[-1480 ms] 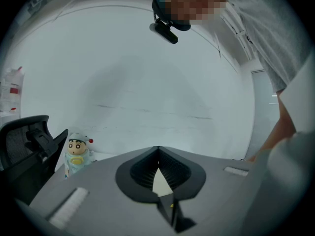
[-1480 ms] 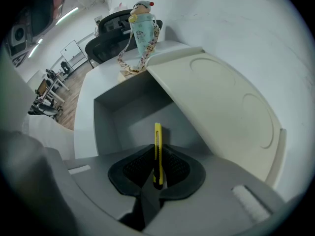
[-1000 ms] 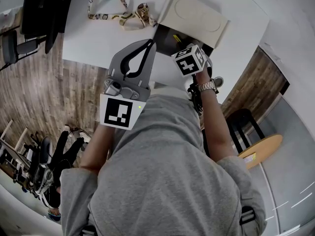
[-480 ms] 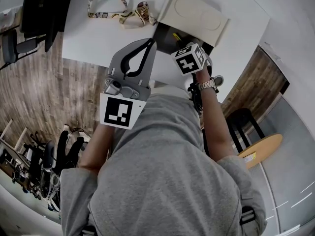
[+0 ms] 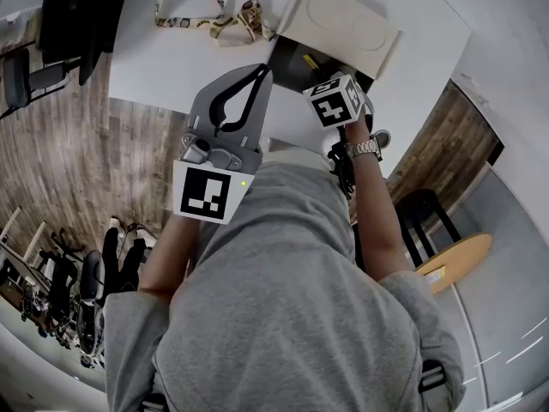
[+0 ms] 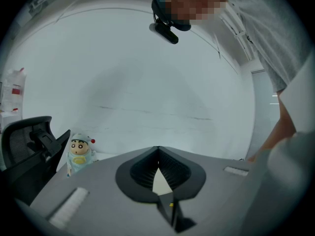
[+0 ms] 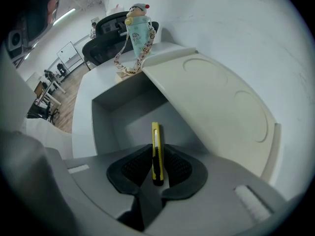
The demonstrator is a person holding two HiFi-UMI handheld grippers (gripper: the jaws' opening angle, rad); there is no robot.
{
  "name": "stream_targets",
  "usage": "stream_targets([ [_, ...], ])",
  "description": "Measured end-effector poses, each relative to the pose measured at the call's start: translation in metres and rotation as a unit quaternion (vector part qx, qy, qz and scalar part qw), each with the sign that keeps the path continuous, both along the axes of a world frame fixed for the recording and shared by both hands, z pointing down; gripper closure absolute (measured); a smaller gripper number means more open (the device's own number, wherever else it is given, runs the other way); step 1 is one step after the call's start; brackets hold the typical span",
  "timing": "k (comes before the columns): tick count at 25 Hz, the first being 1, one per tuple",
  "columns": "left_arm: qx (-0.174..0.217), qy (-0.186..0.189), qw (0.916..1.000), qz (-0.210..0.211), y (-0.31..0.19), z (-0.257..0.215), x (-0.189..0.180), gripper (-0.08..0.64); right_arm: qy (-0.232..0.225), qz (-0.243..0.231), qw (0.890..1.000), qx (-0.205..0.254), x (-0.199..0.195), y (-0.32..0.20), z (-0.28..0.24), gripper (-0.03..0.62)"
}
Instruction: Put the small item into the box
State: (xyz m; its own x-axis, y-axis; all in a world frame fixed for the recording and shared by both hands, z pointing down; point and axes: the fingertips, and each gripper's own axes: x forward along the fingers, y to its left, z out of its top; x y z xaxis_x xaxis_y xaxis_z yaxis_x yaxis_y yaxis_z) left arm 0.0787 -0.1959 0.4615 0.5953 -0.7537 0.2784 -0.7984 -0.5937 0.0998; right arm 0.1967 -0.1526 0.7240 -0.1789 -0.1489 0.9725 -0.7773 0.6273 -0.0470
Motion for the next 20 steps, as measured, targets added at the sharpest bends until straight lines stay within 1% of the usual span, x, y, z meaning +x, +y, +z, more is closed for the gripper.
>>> stream_targets([
  [7,0.004,0.000,1.0000,0.005,0.008,-0.003,0.000,0.557,-0.001,0.013,1.000,0.015,0.005,-0.001,-0.007,0.517],
  [10,0.007,0.000,1.0000,0.007,0.011,-0.004,0.000,0.557,-0.005,0.024,0.999,0.025,0.005,0.000,-0.013,0.536],
  [14,0.011,-0.001,0.9999,0.010,0.018,-0.007,-0.001,0.557,-0.021,0.043,0.998,0.048,0.003,-0.002,-0.025,0.577],
  [20,0.019,0.003,0.9997,0.015,0.030,-0.012,0.002,0.557,-0.036,0.058,0.994,0.087,0.001,-0.003,-0.045,0.577],
])
